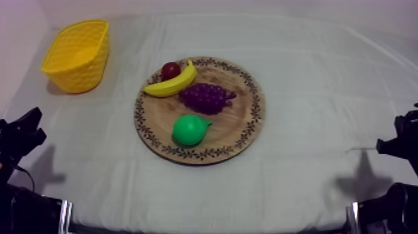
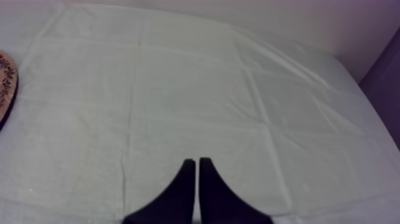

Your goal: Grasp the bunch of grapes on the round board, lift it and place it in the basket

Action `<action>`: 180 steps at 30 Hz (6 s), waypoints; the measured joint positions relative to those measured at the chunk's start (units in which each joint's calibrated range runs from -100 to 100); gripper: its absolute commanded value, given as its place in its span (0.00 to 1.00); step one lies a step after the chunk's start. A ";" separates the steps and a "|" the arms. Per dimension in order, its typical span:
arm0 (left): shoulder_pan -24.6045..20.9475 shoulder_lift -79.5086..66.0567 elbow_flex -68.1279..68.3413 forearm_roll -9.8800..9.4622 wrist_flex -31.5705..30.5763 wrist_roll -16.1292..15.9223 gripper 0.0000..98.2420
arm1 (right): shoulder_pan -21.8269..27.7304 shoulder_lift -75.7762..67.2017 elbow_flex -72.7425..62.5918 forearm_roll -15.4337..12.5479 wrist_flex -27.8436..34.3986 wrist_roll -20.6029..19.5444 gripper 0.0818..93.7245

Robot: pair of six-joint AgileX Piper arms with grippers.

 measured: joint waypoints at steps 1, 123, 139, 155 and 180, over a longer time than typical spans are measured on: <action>0.00 0.00 0.00 0.00 0.09 0.00 0.00 | 0.00 0.00 0.00 0.00 0.00 0.00 0.00; 34.12 116.36 -98.48 -4.28 45.68 -22.33 0.83 | 0.00 0.00 0.00 0.00 0.00 0.04 0.00; 33.38 129.35 -105.56 -4.29 45.78 -22.86 0.96 | 0.00 0.00 0.00 0.00 0.00 0.01 0.00; 31.84 141.46 -113.59 -4.17 47.20 -22.89 0.98 | 0.00 0.00 0.00 0.00 0.00 0.01 0.00; 31.07 148.94 -118.05 -4.72 50.31 -18.92 0.43 | 0.00 0.00 0.00 0.00 0.00 0.01 0.00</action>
